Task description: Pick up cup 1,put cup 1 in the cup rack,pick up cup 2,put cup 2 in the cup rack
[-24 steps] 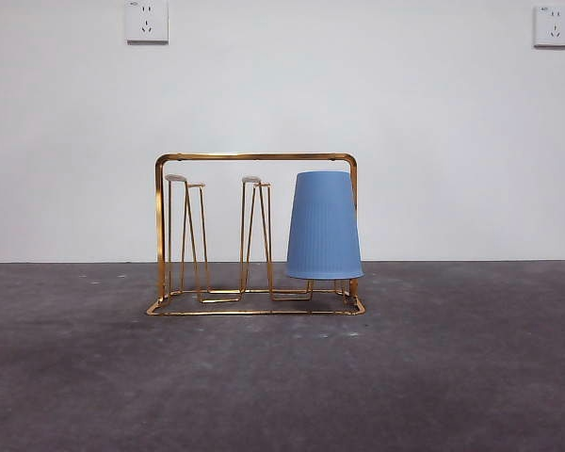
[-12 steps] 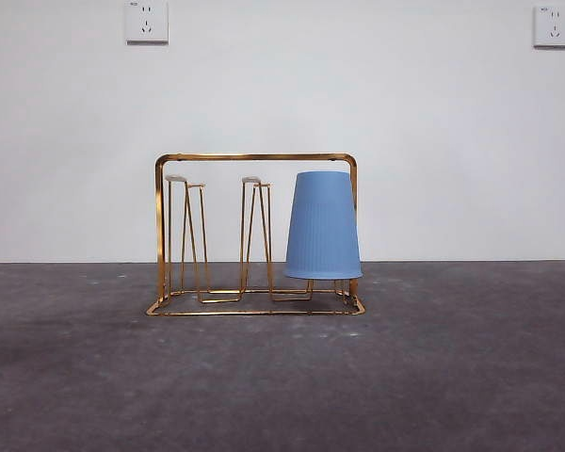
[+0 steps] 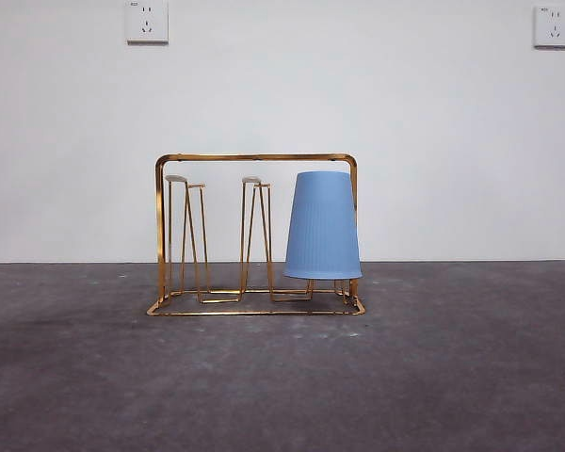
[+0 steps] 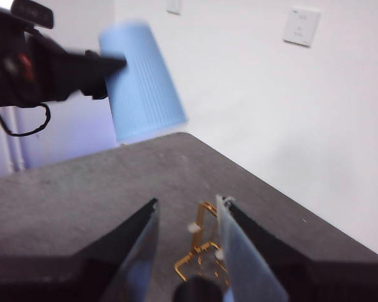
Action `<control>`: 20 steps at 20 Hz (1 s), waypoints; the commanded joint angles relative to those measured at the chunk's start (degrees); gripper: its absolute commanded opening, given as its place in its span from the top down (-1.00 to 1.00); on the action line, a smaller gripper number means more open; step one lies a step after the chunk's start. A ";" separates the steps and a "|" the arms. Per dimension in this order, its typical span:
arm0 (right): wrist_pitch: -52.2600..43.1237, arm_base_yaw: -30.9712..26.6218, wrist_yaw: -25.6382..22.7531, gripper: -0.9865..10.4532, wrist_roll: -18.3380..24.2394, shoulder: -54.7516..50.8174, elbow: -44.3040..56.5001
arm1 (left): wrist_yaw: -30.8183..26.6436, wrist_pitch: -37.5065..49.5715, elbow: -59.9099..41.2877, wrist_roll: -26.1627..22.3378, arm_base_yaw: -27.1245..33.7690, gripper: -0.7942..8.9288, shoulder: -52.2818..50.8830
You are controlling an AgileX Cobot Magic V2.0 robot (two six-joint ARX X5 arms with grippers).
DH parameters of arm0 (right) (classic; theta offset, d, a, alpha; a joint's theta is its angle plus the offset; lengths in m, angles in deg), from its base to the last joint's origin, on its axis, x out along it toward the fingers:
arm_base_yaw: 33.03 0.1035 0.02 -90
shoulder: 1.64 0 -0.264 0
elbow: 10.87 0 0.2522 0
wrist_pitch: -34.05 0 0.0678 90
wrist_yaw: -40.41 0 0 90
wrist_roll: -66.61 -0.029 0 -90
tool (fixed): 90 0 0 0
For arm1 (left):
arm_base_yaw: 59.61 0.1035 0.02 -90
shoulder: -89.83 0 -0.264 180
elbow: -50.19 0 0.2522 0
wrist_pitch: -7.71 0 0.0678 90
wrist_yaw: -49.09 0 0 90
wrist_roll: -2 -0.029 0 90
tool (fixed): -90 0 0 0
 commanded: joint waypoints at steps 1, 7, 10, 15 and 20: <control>1.40 0.04 -1.31 0.54 1.01 -0.02 0.33 | -5.05 -7.82 -0.11 -13.40 0.20 0.85 0.63; 7.02 0.04 -4.00 0.54 0.79 0.22 0.33 | -9.62 -13.25 -0.11 -18.53 0.20 0.85 3.58; 10.38 0.04 -4.59 0.54 0.76 0.52 0.33 | -11.15 -13.33 -0.11 -20.87 0.24 0.85 5.75; 14.64 0.04 -4.59 0.54 -0.31 0.52 0.33 | -11.32 -13.33 -0.13 -21.38 1.62 0.85 9.84; 17.07 0.04 -4.59 0.54 -0.76 0.39 0.33 | -10.97 -12.90 -0.15 -20.85 4.57 0.85 14.16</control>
